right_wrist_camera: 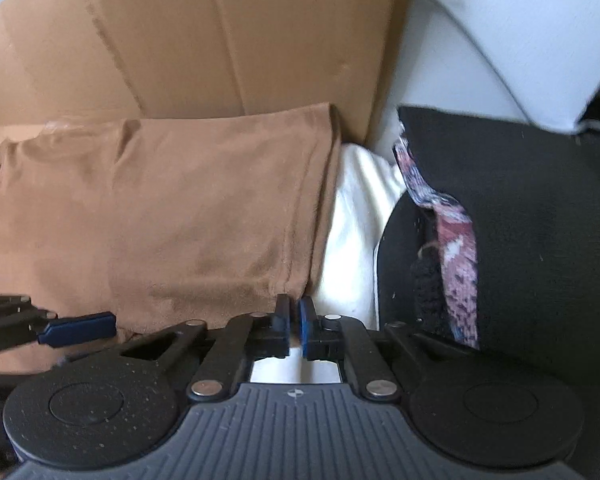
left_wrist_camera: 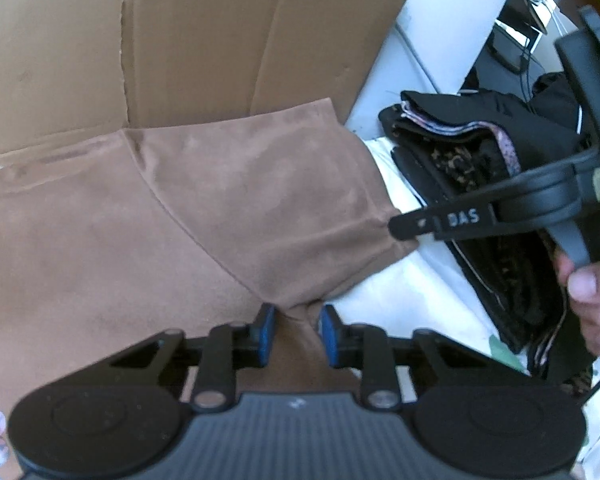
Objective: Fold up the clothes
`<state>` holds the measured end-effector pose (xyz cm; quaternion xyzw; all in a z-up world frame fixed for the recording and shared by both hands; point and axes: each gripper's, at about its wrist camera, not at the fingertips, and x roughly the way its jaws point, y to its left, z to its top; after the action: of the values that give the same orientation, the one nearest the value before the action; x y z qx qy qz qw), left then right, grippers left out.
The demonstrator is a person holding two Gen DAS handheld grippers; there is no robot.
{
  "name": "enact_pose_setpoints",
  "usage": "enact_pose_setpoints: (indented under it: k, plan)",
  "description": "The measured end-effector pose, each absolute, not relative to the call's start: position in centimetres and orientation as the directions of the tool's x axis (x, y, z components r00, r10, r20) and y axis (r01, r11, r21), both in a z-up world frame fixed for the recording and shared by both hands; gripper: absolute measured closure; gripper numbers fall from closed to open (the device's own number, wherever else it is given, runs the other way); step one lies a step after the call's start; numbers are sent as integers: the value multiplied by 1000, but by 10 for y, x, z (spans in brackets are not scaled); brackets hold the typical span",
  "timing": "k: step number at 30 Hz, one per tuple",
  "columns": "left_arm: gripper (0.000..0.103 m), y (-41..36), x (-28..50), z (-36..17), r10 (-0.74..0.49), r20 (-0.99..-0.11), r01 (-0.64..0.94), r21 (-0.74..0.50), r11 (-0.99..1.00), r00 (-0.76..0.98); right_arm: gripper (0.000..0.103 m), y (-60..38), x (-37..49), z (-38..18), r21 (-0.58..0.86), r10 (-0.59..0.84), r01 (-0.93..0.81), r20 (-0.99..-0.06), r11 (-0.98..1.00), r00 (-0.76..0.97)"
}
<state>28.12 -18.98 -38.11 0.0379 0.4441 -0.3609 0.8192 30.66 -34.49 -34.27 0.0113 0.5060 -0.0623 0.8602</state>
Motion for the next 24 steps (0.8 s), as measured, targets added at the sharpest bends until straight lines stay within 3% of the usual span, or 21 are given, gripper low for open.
enact_pose_setpoints:
  k: [8,15,24]
  plan:
    - [96,-193,280,-378,-585,-751,675,-262,690,306,103,-337,308,-341,-186,-187,49,-857,981,480]
    - [96,-183,283,-370,-625,-730,662,-326,675,278,103,-338,313,-351,-228,-219,41,-848,973,482]
    - [95,-182,299,-373,-634,-716,603,-378,702,290,95,-340,305,-317,-136,-149,65,-820,989,552]
